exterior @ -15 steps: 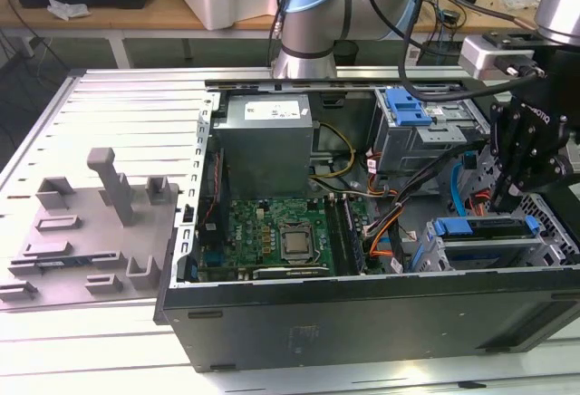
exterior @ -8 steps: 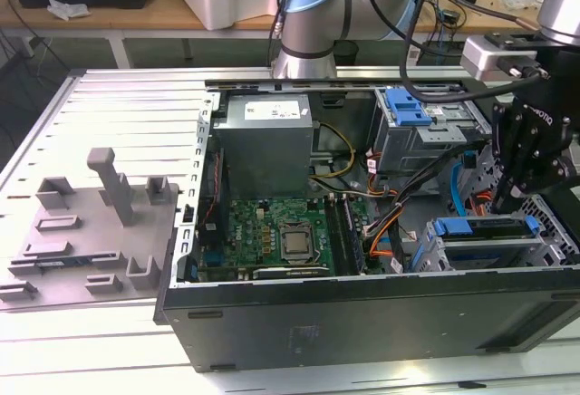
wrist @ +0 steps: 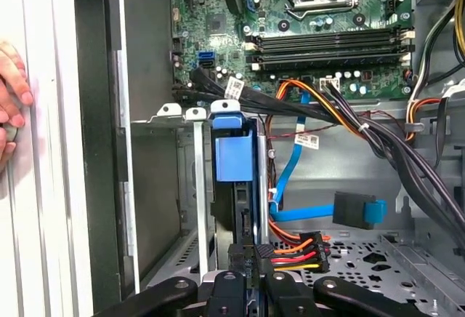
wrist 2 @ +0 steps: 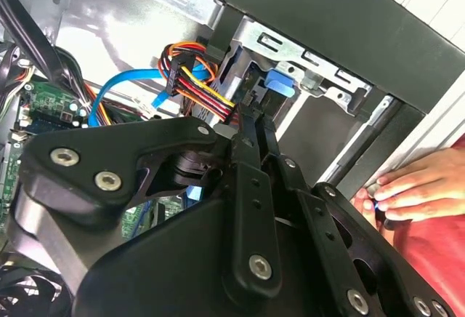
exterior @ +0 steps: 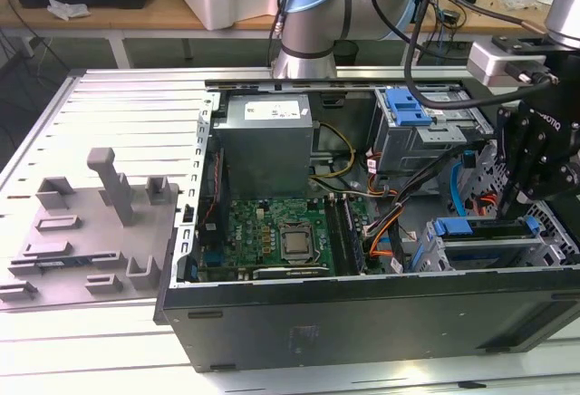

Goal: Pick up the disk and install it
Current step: 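Insert the first disk wire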

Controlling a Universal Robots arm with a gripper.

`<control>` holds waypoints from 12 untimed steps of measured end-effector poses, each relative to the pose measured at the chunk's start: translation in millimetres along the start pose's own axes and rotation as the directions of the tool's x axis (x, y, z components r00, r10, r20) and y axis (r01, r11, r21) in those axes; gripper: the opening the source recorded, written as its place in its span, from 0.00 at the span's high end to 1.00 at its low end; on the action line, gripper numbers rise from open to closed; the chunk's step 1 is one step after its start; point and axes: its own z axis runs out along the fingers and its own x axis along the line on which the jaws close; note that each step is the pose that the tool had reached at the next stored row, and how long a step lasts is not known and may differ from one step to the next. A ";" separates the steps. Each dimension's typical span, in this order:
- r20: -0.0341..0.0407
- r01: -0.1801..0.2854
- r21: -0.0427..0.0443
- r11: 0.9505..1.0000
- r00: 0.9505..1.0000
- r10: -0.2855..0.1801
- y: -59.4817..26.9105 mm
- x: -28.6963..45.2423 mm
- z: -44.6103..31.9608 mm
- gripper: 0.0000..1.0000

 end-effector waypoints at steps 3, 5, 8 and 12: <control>0.000 0.001 0.000 1.000 1.000 -0.001 -0.1 0.1 0.0 0.84; 0.000 0.001 0.000 1.000 1.000 -0.001 -0.1 0.1 0.0 0.84; 0.000 0.001 0.000 1.000 1.000 -0.001 -0.1 0.1 0.1 0.84; 0.000 0.002 0.000 1.000 1.000 -0.002 -0.2 0.0 0.1 0.84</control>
